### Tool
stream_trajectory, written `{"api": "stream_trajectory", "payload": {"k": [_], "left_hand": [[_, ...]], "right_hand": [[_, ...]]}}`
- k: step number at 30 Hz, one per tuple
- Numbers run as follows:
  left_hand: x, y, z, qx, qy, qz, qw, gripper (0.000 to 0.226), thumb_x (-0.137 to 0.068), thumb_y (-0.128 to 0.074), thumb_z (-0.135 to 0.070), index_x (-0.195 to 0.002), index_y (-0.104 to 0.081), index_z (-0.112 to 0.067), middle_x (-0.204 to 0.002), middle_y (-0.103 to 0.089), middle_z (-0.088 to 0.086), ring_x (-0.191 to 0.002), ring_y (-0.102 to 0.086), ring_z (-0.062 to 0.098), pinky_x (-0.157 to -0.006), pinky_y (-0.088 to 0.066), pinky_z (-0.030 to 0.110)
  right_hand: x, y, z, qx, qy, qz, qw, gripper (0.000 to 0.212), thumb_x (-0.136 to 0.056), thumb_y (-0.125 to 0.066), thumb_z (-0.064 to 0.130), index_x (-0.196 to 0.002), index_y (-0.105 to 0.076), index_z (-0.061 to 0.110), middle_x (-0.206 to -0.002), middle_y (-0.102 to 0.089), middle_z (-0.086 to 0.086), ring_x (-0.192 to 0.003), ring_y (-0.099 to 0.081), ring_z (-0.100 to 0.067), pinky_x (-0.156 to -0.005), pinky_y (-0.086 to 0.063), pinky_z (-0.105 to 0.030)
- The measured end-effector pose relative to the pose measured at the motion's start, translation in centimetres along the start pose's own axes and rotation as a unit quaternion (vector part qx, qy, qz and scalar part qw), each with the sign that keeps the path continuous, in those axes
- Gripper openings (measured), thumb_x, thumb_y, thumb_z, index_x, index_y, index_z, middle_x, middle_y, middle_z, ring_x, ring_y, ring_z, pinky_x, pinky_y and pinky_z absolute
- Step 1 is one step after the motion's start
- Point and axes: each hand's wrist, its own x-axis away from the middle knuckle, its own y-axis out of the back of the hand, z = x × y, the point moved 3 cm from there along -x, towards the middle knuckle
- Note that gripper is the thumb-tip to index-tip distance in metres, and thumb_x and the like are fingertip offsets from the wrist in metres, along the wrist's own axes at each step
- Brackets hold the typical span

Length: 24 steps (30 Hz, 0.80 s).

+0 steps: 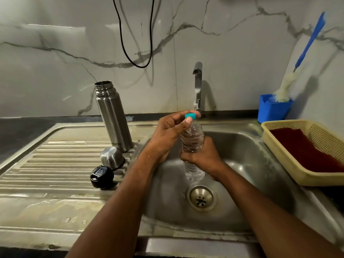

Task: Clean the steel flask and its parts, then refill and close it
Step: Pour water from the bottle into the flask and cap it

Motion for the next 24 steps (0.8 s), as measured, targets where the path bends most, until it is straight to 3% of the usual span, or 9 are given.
{"api": "stream_trajectory", "payload": {"k": [4,9,13,16,19,22,24], "left_hand": [[0.0,-0.4,0.2,-0.020,-0.003,-0.087,0.996,0.025,-0.096,-0.073,-0.010,-0.120,-0.077,-0.007,-0.117,-0.079,0.007,-0.115,-0.073,0.018,-0.102,-0.057,0.036],[0.2,-1.1,0.5,-0.062,0.010,-0.210,0.976,0.035,-0.080,-0.091,-0.020,-0.113,-0.080,-0.013,-0.108,-0.081,0.000,-0.103,-0.076,0.015,-0.096,-0.062,0.044],[0.0,-0.9,-0.6,-0.073,-0.047,-0.124,0.988,0.039,-0.090,-0.081,-0.011,-0.129,-0.073,-0.009,-0.124,-0.077,0.005,-0.119,-0.072,0.016,-0.103,-0.059,0.043],[-0.1,-0.2,-1.5,-0.091,-0.074,-0.067,0.991,0.032,-0.098,-0.068,0.002,-0.129,-0.071,-0.004,-0.120,-0.078,0.009,-0.118,-0.072,0.016,-0.104,-0.058,0.036],[-0.1,0.5,-1.8,-0.172,-0.082,-0.116,0.975,0.025,-0.090,-0.083,-0.014,-0.115,-0.080,-0.020,-0.105,-0.081,-0.009,-0.103,-0.076,0.005,-0.100,-0.060,0.039],[0.1,0.5,-1.9,-0.164,-0.061,-0.168,0.970,0.028,-0.077,-0.093,-0.023,-0.103,-0.082,-0.021,-0.094,-0.080,-0.015,-0.090,-0.076,0.000,-0.085,-0.063,0.024],[0.0,0.5,-2.0,-0.190,-0.068,-0.155,0.967,0.029,-0.079,-0.091,-0.025,-0.106,-0.082,-0.019,-0.096,-0.077,-0.018,-0.091,-0.074,-0.004,-0.077,-0.058,0.013]], "right_hand": [[-0.5,0.1,-0.5,0.057,-0.016,-0.057,0.997,0.037,-0.062,-0.089,0.004,-0.093,-0.073,0.016,-0.080,-0.075,0.003,-0.071,-0.073,-0.011,-0.062,-0.060,-0.027],[-0.6,0.5,-0.4,0.111,-0.008,-0.104,0.988,0.055,-0.059,-0.093,0.010,-0.107,-0.069,0.025,-0.088,-0.072,0.012,-0.077,-0.069,0.000,-0.058,-0.050,-0.009],[-0.4,0.4,-0.3,0.093,-0.005,-0.100,0.991,0.057,-0.058,-0.092,0.013,-0.109,-0.069,0.023,-0.090,-0.075,0.008,-0.079,-0.073,-0.006,-0.067,-0.060,-0.024],[-0.3,0.2,-0.5,0.103,0.001,-0.102,0.989,0.055,-0.056,-0.090,0.019,-0.107,-0.071,0.023,-0.087,-0.076,0.007,-0.076,-0.073,-0.006,-0.066,-0.061,-0.027],[-0.2,0.0,-0.5,0.107,0.006,-0.099,0.989,0.053,-0.056,-0.091,0.018,-0.104,-0.070,0.024,-0.086,-0.075,0.009,-0.076,-0.073,-0.005,-0.067,-0.060,-0.026],[-0.2,0.0,-0.5,0.108,0.010,-0.090,0.990,0.055,-0.058,-0.092,0.017,-0.107,-0.069,0.023,-0.088,-0.075,0.008,-0.077,-0.073,-0.005,-0.067,-0.061,-0.025],[-0.3,0.0,-0.6,0.105,0.010,-0.083,0.991,0.054,-0.059,-0.092,0.014,-0.107,-0.070,0.021,-0.088,-0.075,0.007,-0.076,-0.073,-0.006,-0.065,-0.060,-0.024]]}}
